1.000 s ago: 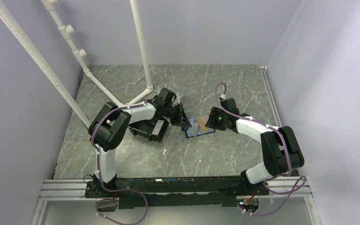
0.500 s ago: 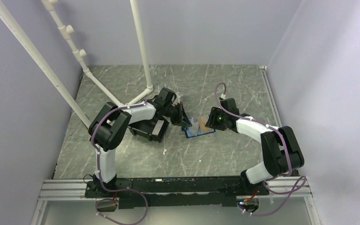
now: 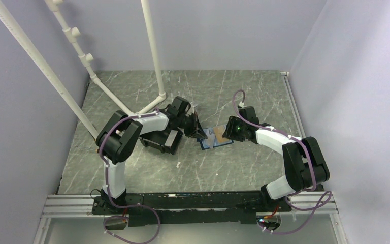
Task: Put the credit cards into the card holder
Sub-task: Insert the credit card into the card holder.
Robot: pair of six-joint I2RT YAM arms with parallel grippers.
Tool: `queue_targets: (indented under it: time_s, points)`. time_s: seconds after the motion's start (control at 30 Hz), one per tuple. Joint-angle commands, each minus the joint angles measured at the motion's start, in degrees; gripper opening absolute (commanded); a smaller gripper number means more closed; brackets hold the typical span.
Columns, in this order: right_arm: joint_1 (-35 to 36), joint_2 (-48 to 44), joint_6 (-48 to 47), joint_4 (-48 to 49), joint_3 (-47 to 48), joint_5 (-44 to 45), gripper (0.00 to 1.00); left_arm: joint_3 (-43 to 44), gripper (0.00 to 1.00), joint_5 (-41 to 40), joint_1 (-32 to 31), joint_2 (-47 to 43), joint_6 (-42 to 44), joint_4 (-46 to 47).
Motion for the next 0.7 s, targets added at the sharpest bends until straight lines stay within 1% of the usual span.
queue_targets:
  time_s: [0.0, 0.3, 0.4, 0.5, 0.53, 0.6, 0.67]
  points:
    - [0.2, 2.0, -1.1, -1.5, -1.5, -0.4, 0.44, -0.1, 0.0, 0.4, -0.3, 1.0, -0.4, 1.5]
    - [0.2, 2.1, -1.2, -1.5, -1.5, -0.4, 0.44, 0.5, 0.0, 0.4, -0.2, 2.1, -0.3, 2.2]
    - [0.2, 2.0, -1.3, -1.6, -1.5, -0.8, 0.46, 0.6, 0.0, -0.4, -0.3, 1.0, 0.7, 1.4]
    - [0.2, -0.1, -1.8, -3.4, -1.3, -0.7, 0.56, -1.7, 0.0, -0.3, -0.4, -2.2, 1.5, 3.0]
    - [0.2, -2.1, -2.1, -4.2, -1.1, -0.3, 0.61, -2.9, 0.0, 0.1, -0.3, -3.4, 1.6, 6.2]
    - [0.2, -5.5, -2.5, -6.3, -0.3, 0.0, 0.7, -4.9, 0.0, 1.2, -0.3, -5.1, 1.8, 9.5]
    - [0.2, -8.5, -2.7, -7.5, 0.5, -1.5, 0.78, -6.3, 0.0, 2.5, -0.3, -6.4, 1.5, 12.6]
